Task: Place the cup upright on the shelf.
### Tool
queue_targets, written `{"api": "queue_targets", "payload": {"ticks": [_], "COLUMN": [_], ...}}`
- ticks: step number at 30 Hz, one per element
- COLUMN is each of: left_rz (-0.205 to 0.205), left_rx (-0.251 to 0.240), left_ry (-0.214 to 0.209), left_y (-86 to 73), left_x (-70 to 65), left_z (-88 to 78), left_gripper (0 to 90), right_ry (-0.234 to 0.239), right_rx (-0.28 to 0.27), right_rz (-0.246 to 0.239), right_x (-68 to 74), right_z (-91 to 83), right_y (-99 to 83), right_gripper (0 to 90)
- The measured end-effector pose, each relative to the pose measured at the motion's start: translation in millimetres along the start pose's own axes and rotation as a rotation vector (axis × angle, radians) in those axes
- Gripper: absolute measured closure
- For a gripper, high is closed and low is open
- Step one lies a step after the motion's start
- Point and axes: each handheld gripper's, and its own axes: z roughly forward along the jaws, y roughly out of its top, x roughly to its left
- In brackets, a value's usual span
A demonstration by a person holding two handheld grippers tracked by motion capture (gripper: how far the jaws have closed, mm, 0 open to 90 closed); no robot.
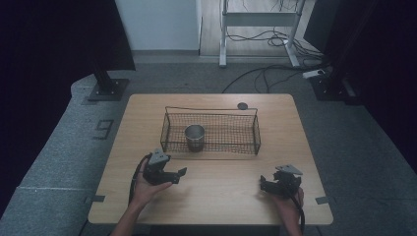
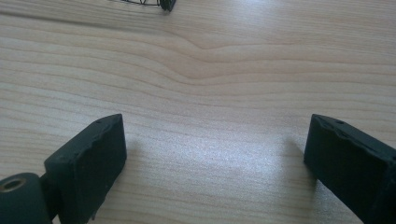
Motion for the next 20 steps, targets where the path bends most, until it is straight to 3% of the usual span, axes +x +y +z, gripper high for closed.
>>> {"api": "queue_targets", "payload": {"ticks": [9, 12, 20], "left_rz": [-0.014, 0.009, -0.007], "left_rx": [0.0, 0.019, 0.008], "left_ry": [-0.021, -0.011, -0.01], "left_y": [-24.1, -26.8, -29.8], "left_x": [-9.6, -12.6, -11.4], "left_z": [-8.1, -7.5, -9.8], "left_gripper": [14.7, 14.6, 14.7], "right_ry": [0.0, 0.0, 0.0], "right_rx": [0.0, 0.0, 0.0], "right_rz": [0.0, 0.0, 0.0], "right_x": [0.1, 0.1, 0.1], "right_z": [0.0, 0.0, 0.0], "right_y": [0.0, 0.0, 0.0], "right_gripper": [5.7, 5.7, 5.7]}}
